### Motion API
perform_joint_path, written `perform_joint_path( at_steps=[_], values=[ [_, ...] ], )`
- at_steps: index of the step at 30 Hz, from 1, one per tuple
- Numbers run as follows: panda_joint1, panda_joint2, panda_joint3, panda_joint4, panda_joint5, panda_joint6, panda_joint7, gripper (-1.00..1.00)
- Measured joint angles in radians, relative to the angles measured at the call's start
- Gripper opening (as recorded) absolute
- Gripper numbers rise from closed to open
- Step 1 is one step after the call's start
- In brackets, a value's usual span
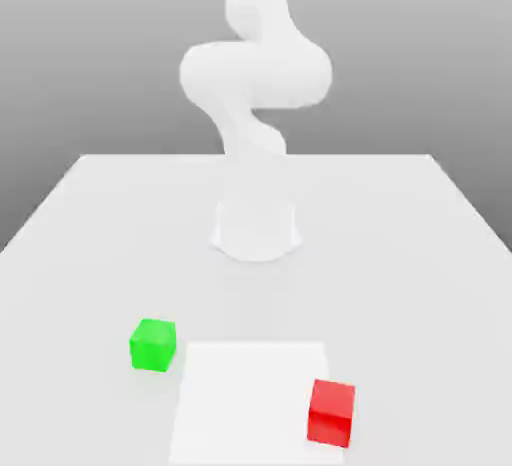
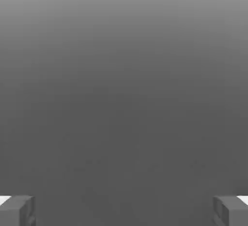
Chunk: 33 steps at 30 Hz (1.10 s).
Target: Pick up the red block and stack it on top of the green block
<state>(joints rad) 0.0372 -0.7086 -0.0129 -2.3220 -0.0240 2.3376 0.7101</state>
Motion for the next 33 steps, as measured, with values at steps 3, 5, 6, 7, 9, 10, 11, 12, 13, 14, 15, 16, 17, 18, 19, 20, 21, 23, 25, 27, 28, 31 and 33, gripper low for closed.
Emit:
perform_joint_path(
  at_steps=[3, 5, 6, 7, 9, 10, 11, 12, 13, 14, 15, 16, 17, 18, 19, 20, 21, 23, 25, 27, 28, 31, 33],
  values=[
    [0.042, 0.114, -0.016, -0.028, -0.022, 0.048, -0.119, 0.0],
    [0.068, 0.187, -0.028, -0.045, -0.032, 0.078, -0.198, 0.0],
    [0.081, 0.223, -0.034, -0.054, -0.035, 0.093, -0.239, 0.0],
    [0.093, 0.26, -0.04, -0.063, -0.038, 0.108, -0.279, 0.0],
    [0.117, 0.332, -0.051, -0.081, -0.041, 0.139, -0.363, 0.0],
    [0.127, 0.368, -0.056, -0.089, -0.041, 0.154, -0.406, 0.0],
    [0.14, 0.404, -0.063, -0.098, -0.041, 0.169, -0.448, 0.0],
    [0.152, 0.441, -0.068, -0.107, -0.039, 0.184, -0.492, 0.0],
    [0.165, 0.477, -0.075, -0.116, -0.037, 0.2, -0.536, 0.0],
    [0.175, 0.513, -0.078, -0.125, -0.032, 0.214, -0.582, 0.0],
    [0.183, 0.55, -0.08, -0.134, -0.027, 0.23, -0.629, 0.0],
    [0.19, 0.586, -0.08, -0.142, -0.021, 0.245, -0.676, 0.0],
    [0.199, 0.622, -0.079, -0.151, -0.015, 0.261, -0.723, 0.0],
    [0.208, 0.659, -0.079, -0.16, -0.007, 0.276, -0.771, 0.0],
    [0.215, 0.695, -0.075, -0.169, 0.002, 0.292, -0.82, 0.0],
    [0.219, 0.731, -0.07, -0.178, 0.011, 0.307, -0.87, 0.0],
    [0.218, 0.768, -0.063, -0.187, 0.019, 0.322, -0.919, 0.0],
    [0.216, 0.84, -0.047, -0.204, 0.036, 0.352, -1.016, 0.0],
    [0.208, 0.912, -0.033, -0.205, 0.045, 0.401, -1.057, 0.0],
    [0.2, 0.985, -0.023, -0.197, 0.052, 0.459, -1.071, 0.0],
    [0.197, 1.021, -0.019, -0.192, 0.055, 0.489, -1.075, 0.0],
    [0.195, 1.053, -0.016, -0.187, 0.058, 0.515, -1.078, -1.0],
    [0.194, 1.053, -0.016, -0.187, 0.058, 0.514, -1.077, -1.0]
  ],
)
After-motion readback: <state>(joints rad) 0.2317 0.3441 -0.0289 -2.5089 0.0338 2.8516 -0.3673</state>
